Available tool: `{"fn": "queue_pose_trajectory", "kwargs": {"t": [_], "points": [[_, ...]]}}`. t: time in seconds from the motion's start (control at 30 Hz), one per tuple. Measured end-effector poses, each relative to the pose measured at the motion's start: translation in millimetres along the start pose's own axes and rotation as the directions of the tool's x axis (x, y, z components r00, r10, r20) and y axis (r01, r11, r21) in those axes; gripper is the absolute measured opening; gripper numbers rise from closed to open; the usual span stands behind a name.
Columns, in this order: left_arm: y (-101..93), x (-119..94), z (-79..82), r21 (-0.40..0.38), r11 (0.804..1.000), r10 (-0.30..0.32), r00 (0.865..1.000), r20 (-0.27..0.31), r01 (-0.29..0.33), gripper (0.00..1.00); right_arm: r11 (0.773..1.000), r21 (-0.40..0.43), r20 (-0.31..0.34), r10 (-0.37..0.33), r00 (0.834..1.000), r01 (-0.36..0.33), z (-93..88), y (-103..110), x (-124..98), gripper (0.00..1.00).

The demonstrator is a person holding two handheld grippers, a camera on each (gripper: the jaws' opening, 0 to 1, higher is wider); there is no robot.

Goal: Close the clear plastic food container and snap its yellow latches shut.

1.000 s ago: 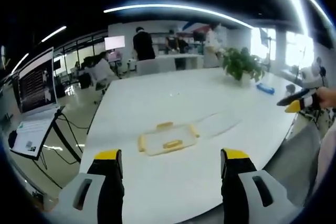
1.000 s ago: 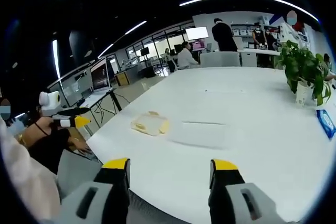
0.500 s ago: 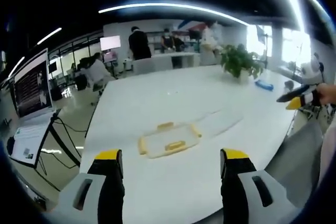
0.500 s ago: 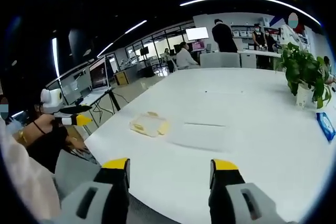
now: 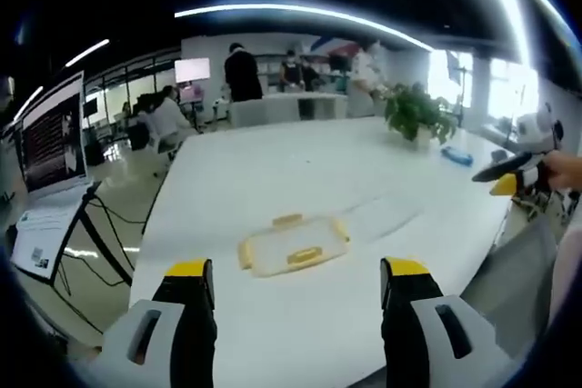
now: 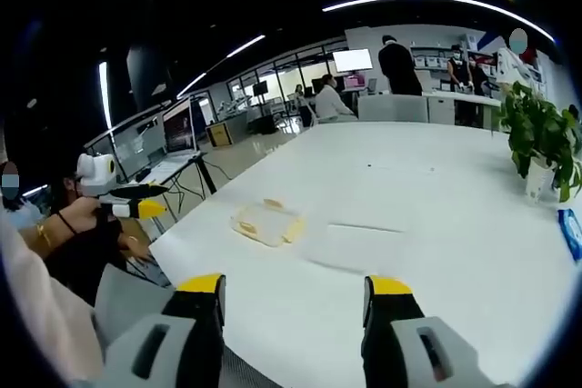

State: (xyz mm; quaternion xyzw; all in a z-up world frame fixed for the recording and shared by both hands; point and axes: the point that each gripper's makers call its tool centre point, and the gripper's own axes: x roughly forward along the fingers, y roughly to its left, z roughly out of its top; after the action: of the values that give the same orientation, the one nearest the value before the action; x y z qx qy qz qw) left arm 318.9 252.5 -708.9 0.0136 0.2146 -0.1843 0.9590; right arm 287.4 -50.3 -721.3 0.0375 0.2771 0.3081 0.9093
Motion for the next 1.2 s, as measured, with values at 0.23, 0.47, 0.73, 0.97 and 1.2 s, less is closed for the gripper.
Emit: {"fn": "queue_pose_trajectory", "kwargs": {"t": [0.23,0.47,0.73,0.97,1.2], "points": [[8.5,5,9.8,-0.036,0.999,-0.010,1.000,0.026,0.011,0.72,1.000,-0.023,-0.006,0.003,1.000,-0.003,9.5,-7,5,0.60],[15.9,14,4.7,0.028,1.000,-0.012,1.000,-0.023,0.013,0.72,0.999,-0.034,-0.020,0.007,1.000,-0.007,12.0,-8,14,0.60],[16.7,28,5.0,0.083,0.996,-0.037,0.998,-0.058,0.041,0.72,0.999,-0.042,-0.042,0.018,0.999,-0.020,10.5,-6,28,0.60],[18.2,43,0.5,0.147,0.988,-0.040,0.994,-0.098,0.054,0.71,0.999,-0.037,-0.033,0.021,0.999,-0.022,19.7,-10,36,0.60],[19.0,54,-1.3,0.173,0.982,-0.059,0.990,-0.124,0.081,0.71,0.999,-0.044,-0.021,0.019,1.000,-0.020,32.0,-20,42,0.60]]}}
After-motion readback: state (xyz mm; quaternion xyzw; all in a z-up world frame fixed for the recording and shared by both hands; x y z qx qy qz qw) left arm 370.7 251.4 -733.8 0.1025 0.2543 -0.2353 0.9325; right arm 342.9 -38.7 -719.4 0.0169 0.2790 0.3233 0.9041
